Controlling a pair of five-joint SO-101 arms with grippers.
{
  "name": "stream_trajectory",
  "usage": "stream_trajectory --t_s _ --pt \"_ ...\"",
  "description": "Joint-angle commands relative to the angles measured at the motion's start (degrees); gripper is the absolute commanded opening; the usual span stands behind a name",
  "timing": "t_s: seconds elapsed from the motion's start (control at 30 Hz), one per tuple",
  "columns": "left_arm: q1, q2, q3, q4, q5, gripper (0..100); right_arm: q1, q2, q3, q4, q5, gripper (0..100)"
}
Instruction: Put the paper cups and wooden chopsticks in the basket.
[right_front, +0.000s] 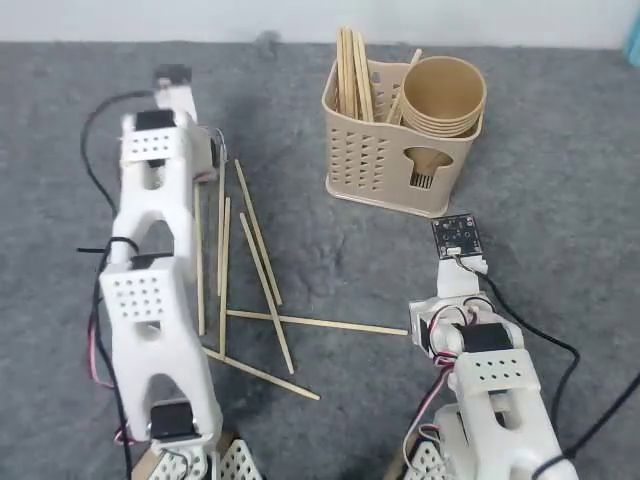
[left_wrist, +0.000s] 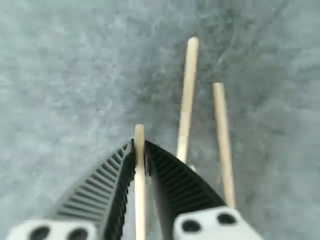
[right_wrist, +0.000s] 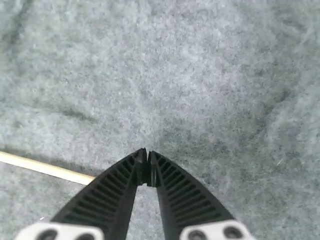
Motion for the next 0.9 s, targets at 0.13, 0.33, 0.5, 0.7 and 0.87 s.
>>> stream_trajectory --t_s 0.13,0.33,0.5,0.7,0.87 --pt "0.26 -24.44 -1.01 11.16 0.88 1 0.4 -1.71 -0.53 -0.84 0.79 0.8" --pt "0.7 -36.66 -0.66 18.81 0.7 1 0.4 -1.71 -0.53 -0.75 0.79 0.8" --pt "4.13 -50.29 12.7 18.11 0.53 1 0.4 -1.71 -0.53 -0.48 0.79 0.8" --pt "9.76 -73.76 36.18 3.25 0.97 1 0.48 -1.71 -0.53 -0.48 0.79 0.8" --pt "11.69 -86.95 50.15 -13.98 5.98 1 0.48 -1.71 -0.53 -0.4 0.79 0.8"
